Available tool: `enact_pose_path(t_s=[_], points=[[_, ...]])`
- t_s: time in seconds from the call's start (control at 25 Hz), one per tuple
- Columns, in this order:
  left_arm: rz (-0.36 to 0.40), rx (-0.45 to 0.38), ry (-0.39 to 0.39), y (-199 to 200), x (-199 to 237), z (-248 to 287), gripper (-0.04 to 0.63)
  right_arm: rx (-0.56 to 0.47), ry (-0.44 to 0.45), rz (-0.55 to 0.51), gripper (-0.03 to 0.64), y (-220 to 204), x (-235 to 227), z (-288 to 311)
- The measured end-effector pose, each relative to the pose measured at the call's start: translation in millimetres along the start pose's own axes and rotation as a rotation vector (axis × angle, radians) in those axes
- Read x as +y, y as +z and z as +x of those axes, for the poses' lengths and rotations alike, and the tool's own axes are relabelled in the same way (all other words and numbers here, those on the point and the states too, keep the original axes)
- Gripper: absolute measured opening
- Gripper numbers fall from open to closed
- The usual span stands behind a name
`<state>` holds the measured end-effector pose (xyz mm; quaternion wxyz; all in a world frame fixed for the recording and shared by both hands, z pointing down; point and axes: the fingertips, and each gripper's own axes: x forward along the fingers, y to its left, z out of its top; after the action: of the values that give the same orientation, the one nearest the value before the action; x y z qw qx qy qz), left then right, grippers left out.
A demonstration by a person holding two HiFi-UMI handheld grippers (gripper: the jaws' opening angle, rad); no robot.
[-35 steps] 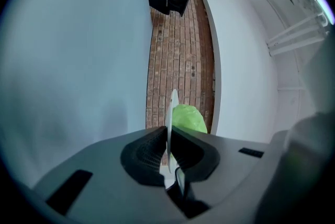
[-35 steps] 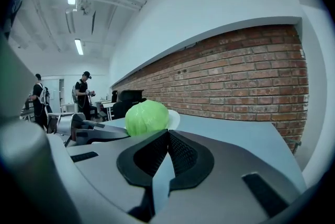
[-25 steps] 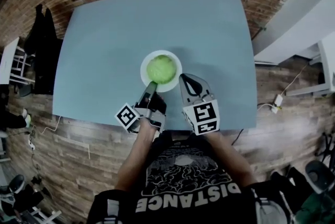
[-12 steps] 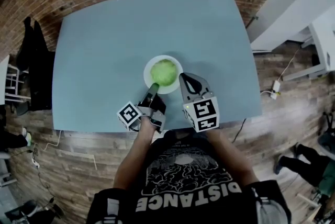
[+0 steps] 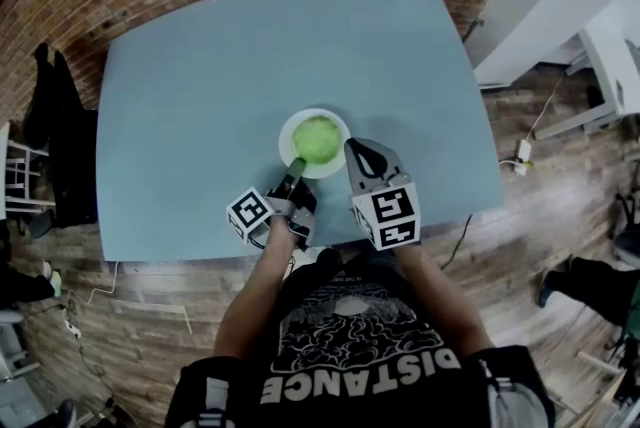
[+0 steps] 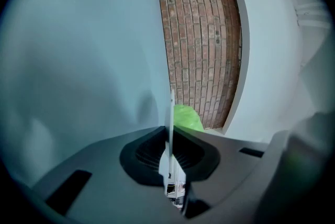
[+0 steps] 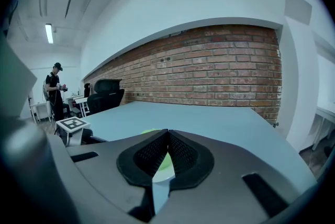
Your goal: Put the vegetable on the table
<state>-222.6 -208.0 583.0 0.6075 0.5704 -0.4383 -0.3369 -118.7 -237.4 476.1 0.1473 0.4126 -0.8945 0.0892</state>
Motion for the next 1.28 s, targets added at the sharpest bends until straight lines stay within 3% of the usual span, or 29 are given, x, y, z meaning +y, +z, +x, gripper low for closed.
enact_pose_path(t_s=[0.6, 0.96, 1.28], points=[[0.05, 0.107, 0.087, -9.5, 23.4, 14.1, 0.032, 0.016, -0.034, 0.043, 0.008, -14.3, 1.8, -0.5], [0.034, 0.118, 0.124, -5.9, 27.7, 15.8, 0.035, 0.032, -0.026, 0.08, 0.008, -22.8, 1.8, -0.4], [0.087, 0.101, 0.205, 1.1, 30.8, 16.2, 0.035, 0.037, -0.001, 0.084, 0.008, -25.8, 8.5, 4.3]])
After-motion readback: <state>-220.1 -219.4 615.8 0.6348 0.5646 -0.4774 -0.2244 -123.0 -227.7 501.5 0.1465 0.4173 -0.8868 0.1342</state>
